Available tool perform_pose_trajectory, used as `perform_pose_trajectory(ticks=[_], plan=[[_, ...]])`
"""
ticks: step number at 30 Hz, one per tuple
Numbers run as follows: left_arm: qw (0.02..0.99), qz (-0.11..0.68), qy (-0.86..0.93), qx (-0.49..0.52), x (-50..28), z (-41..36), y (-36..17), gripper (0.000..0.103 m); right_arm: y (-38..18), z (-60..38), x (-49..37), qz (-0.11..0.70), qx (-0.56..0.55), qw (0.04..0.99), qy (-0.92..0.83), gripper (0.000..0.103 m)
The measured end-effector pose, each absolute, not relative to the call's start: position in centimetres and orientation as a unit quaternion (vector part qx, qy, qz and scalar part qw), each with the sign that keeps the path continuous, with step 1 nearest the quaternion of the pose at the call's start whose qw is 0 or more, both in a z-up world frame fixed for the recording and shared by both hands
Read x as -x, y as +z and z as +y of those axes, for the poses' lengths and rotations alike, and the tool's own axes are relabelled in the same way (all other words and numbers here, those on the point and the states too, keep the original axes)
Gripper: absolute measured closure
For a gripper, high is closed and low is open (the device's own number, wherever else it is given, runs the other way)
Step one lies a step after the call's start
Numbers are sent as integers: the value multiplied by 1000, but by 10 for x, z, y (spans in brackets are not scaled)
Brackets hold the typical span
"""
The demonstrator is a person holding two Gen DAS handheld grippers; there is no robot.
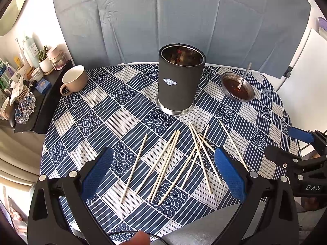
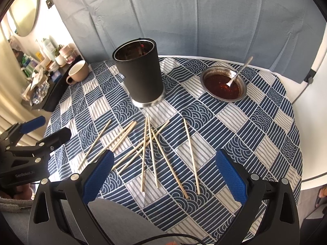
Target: Organize utensils
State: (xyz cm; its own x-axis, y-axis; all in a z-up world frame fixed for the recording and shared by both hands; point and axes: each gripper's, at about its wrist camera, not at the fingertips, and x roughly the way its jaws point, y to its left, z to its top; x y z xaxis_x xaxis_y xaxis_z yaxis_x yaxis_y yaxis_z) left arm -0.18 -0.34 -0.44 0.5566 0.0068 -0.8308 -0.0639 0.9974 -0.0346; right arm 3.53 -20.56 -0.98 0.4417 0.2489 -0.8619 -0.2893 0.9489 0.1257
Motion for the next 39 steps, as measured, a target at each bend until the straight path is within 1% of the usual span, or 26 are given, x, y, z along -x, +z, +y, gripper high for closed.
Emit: perform_pose_trajectory(ticks=[9,39], plan=[[879,475,20,34,1,-4,-7,6,-10,-207,-35,503,16,849,158,8],[862,505,28,30,-14,-2,-19,6,-26,-205,-51,537,15,829,155,8]])
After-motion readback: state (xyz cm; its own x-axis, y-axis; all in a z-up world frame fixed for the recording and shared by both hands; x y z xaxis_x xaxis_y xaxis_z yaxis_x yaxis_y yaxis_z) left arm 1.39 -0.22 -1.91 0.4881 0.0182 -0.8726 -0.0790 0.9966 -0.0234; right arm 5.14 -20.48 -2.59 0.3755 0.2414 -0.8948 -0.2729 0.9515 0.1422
